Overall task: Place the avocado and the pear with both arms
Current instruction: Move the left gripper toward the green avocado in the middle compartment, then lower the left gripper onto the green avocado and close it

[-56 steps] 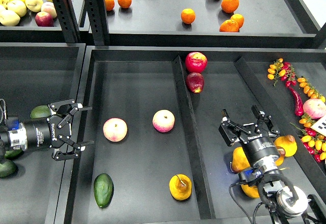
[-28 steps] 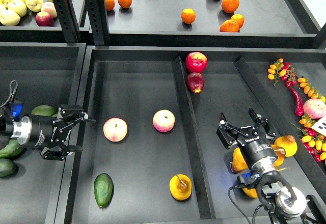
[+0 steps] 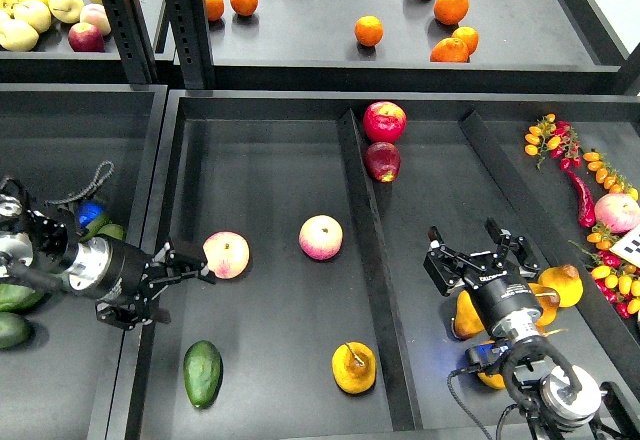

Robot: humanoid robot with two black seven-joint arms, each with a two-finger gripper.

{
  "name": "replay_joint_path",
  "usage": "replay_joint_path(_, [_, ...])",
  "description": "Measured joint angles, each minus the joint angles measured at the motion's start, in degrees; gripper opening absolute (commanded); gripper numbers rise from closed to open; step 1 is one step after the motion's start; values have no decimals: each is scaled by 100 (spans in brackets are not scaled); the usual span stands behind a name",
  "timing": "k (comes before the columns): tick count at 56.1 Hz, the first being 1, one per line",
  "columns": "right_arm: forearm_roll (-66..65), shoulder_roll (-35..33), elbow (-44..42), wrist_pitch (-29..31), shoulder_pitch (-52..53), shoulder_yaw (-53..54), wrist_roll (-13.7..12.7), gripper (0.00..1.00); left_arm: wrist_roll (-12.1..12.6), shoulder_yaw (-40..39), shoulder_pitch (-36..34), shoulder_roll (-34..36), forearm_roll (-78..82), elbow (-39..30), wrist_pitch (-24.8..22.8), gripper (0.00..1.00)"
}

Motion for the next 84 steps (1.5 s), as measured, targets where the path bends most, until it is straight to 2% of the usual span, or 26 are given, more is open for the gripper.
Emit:
replay_joint_path(23, [0,0,-110,-59,37,1,0,100,0,672,-25,-535,500,91,0,99])
replay_joint_path(46, [35,0,-97,-60,45,13,0,100,0,796,-68,-1248,859,419,0,99])
replay_joint_path(84, [60,0,-17,-42,45,27,0,100,0,1338,-271,-1500,1146,1029,0,99])
